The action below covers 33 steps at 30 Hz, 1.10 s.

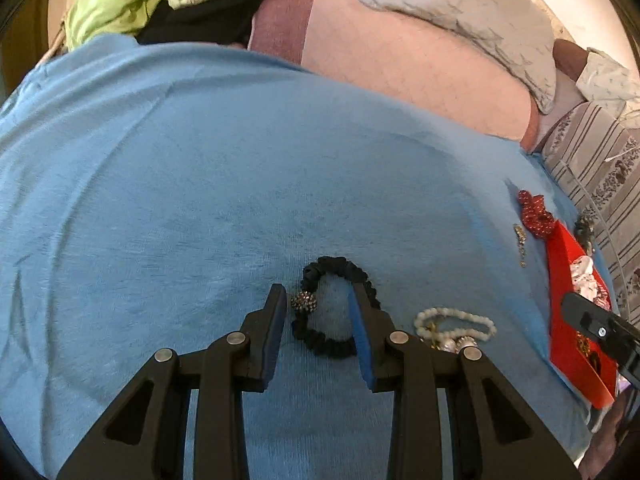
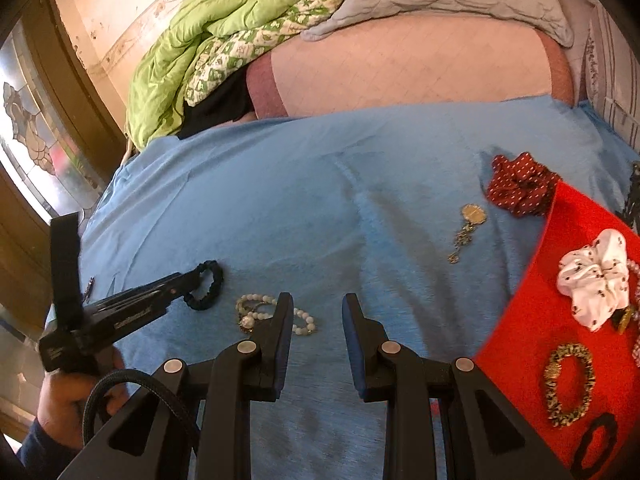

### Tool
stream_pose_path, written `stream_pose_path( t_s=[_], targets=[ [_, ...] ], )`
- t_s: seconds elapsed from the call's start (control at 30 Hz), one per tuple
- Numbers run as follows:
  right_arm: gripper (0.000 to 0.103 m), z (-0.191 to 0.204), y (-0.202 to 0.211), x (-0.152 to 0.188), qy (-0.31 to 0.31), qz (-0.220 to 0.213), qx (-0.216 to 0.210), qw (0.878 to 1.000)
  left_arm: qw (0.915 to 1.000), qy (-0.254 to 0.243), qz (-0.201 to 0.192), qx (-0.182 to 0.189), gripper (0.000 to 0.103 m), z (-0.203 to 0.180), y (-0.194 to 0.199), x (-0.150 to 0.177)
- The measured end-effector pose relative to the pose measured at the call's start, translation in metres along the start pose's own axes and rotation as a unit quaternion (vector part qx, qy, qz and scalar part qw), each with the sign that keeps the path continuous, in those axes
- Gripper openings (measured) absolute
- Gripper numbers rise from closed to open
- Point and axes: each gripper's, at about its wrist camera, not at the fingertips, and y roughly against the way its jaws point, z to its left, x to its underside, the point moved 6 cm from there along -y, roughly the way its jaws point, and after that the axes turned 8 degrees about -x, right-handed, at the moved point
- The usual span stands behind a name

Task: Organize jewelry
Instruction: 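Move both tools back to the remaining jewelry on the cloth, then grasp the black beaded bracelet with the left tool while the right tool grasps the pearl bracelet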

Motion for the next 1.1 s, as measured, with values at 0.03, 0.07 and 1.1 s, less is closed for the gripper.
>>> stream_pose_path(
  t_s=[0.03, 0.07, 1.1],
  targets=[
    [0.028, 0.0, -0.002, 0.0, -0.002, 0.002, -0.001, 1.0, 1.0, -0.007, -0.003, -0.005, 0.031, -0.002, -0.002, -0.001],
    [0.028, 0.0, -0.006, 0.001, -0.004, 0.005, -0.004, 1.0, 0.9997, -0.018, -0.008, -0.014, 0.03, -0.004, -0.003, -0.002],
    [0.006, 0.027, -0.012, -0.026, 0.029, -0.048, -0.037, 0.998, 0.996, -0.039, -0.079, 0.01, 0.013, -0.008, 0.068, -0.013]
  ],
)
